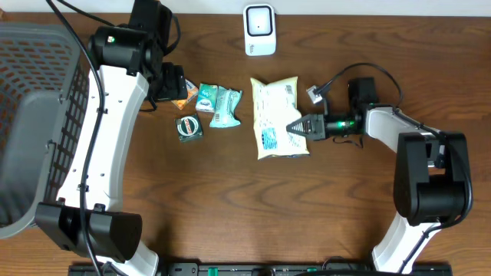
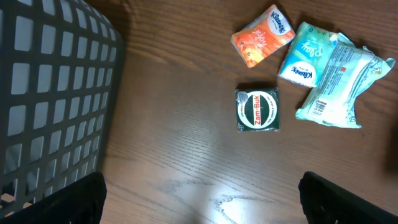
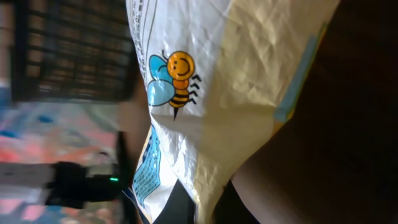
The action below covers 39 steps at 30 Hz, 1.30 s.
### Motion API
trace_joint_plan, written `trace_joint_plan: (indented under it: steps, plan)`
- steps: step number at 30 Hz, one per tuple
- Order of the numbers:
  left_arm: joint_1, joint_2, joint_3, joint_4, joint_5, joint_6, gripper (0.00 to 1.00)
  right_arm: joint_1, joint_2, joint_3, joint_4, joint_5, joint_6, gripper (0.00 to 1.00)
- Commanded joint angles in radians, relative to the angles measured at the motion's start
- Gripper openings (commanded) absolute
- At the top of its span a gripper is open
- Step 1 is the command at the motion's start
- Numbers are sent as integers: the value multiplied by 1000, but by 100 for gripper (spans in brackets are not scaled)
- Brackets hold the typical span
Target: Scan the item barcode
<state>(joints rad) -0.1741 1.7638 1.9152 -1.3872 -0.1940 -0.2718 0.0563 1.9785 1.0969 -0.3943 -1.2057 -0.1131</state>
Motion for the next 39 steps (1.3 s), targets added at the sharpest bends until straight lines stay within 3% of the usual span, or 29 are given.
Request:
trace_joint_plan:
  steps: [1,6,12,17,39]
  plan:
    - [0,7,0,-3,-17,9,98,-7,-81,43,10,-161,30,2]
    - [0,7,0,-3,-17,9,98,7,-224,77,39,-55,30,2]
    - [0,7,0,-3,-17,9,98,84,-502,84,40,406,29,1]
    - [0,7,0,-3,-17,9,97,188,-625,83,38,640,19,1]
    - [0,7,0,-3,-17,9,98,254,-634,83,32,646,46,1]
